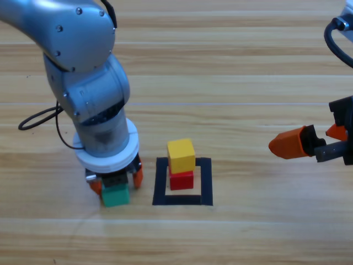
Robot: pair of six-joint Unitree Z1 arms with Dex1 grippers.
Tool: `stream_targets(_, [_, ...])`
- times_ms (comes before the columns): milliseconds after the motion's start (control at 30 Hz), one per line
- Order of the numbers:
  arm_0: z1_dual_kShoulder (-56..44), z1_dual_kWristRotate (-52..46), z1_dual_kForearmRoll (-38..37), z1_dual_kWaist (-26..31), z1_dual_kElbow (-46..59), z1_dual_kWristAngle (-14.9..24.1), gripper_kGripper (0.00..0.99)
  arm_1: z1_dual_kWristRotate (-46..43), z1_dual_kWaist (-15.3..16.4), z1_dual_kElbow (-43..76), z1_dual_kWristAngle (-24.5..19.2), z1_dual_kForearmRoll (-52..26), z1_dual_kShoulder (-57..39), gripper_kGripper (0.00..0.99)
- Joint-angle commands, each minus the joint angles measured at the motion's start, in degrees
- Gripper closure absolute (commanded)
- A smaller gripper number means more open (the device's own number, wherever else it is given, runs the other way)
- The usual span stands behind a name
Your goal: Stack the blocks in the rectangular block: red at the bottom, yellow in the middle, green on top
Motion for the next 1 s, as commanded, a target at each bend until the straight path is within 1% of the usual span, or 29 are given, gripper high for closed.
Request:
stream_targets(33, [4.6, 2.5, 0.5, -1.0, -0.1, -1.1, 0.504, -0.2, -0.4, 1.4, -1.0, -1.0, 1.3, 0.000])
stream_targets(133, [3.1, 6.1, 4.0, -1.0, -2.8, -1.1, 0.654, -0.2, -0.4, 1.3, -0.9, -1.2, 1.8, 0.000])
stream_targets(200, [0.4, 9.0, 7.7, -0.5, -5.6, 0.4, 0.778, -0.3, -0.4, 1.6, -1.0, -1.2, 1.7, 0.000])
stream_targets(300, [-4.8, 14.8, 11.9, 1.9, -9.8, 1.8, 0.926, -0.3, -0.4, 1.7, -1.0, -1.2, 1.4, 0.000])
stream_targets(367, [-7.1, 18.5, 13.6, 3.1, -12.6, 2.0, 0.927, -0.3, -0.4, 1.7, -1.0, -1.2, 1.4, 0.000])
stream_targets(433, [-7.2, 22.2, 18.0, 3.3, -18.6, 2.6, 0.927, -0.3, -0.4, 1.7, -0.8, -1.2, 1.4, 0.000])
stream_targets(500, [-7.6, 26.2, 20.1, 3.2, -22.7, 2.7, 0.927, -0.3, -0.4, 1.7, -0.8, -1.2, 1.4, 0.000])
stream_targets(533, [-7.9, 29.3, 20.4, 3.2, -24.5, 2.1, 0.927, -0.3, -0.4, 1.7, -0.7, -1.2, 1.4, 0.000])
stream_targets(600, [-8.2, 31.6, 20.6, 3.2, -25.8, 1.2, 0.929, -0.3, -0.4, 1.7, -0.7, -1.2, 1.4, 0.000])
stream_targets(633, [-8.1, 32.9, 20.6, 3.2, -26.1, -0.1, 0.929, -0.3, -0.4, 1.7, -0.7, -1.2, 1.4, 0.000])
stream_targets(833, [-4.1, 34.2, 20.9, -0.8, -29.7, -3.4, 0.927, -0.5, -0.4, 1.7, -0.7, -1.2, 1.4, 0.000])
stream_targets(1000, [1.0, 29.3, 23.9, -4.1, -35.9, -3.0, 0.927, -0.8, -0.4, 1.8, -0.7, -1.2, 1.4, 0.000])
